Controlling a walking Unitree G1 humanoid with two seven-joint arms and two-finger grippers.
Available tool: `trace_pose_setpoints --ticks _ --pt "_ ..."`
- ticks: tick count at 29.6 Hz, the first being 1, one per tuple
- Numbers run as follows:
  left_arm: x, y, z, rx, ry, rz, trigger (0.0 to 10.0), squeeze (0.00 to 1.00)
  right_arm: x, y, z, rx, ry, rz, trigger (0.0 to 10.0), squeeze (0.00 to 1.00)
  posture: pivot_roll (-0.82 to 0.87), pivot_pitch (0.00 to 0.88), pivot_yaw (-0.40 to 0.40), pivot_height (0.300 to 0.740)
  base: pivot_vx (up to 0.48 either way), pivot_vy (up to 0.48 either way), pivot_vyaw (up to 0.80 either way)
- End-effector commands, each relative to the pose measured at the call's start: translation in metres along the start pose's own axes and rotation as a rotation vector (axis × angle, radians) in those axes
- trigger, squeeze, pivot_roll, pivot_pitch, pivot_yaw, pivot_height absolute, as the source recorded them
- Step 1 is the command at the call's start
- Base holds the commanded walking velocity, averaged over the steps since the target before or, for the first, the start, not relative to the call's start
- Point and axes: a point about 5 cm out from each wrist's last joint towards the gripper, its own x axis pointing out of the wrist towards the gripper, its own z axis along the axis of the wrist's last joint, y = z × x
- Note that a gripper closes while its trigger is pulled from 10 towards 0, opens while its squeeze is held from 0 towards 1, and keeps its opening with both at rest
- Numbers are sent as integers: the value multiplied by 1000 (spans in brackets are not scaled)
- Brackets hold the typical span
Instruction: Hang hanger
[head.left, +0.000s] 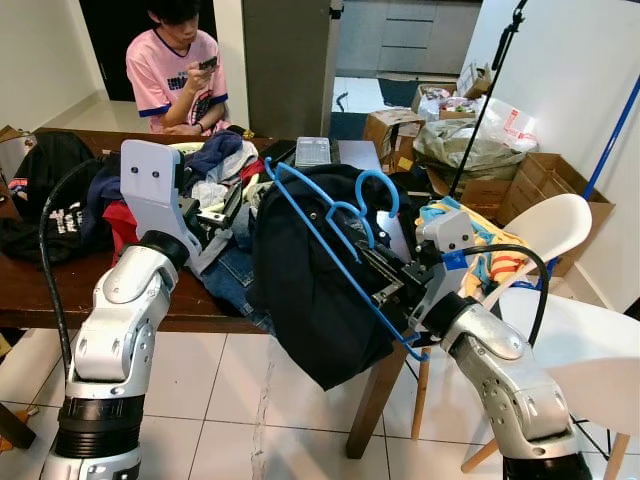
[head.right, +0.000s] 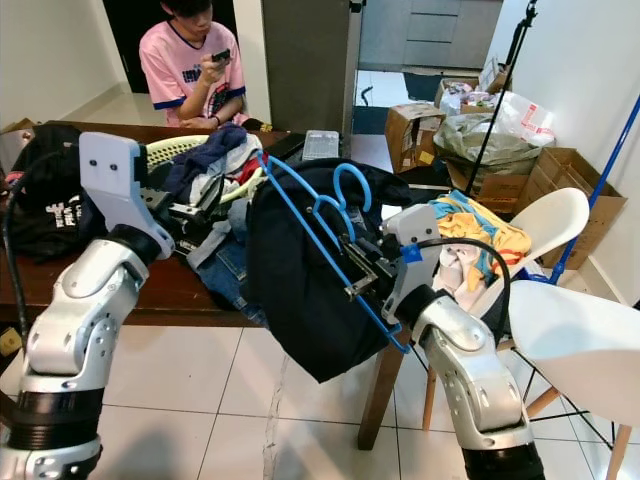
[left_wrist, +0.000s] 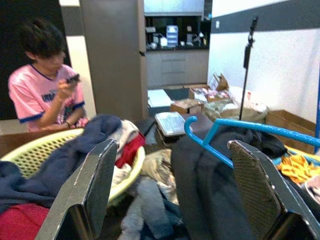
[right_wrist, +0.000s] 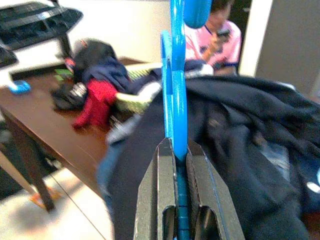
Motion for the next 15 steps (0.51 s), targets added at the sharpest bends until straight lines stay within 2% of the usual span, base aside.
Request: trace_pose_setpoints --ticks 1,5,15 --pt "1 5 14 29 -53 15 10000 0 -1 -2 11 28 -53 -5 10000 0 65 0 -43 740 281 0 0" --pt "1 9 19 44 -68 36 10000 0 -1 -4 18 68 -96 -10 10000 0 65 0 -42 740 277 0 0" --pt "-1 11 11 51 -45 67 10000 0 -2 -3 17 62 -91 -4 10000 0 66 0 -42 740 294 0 0"
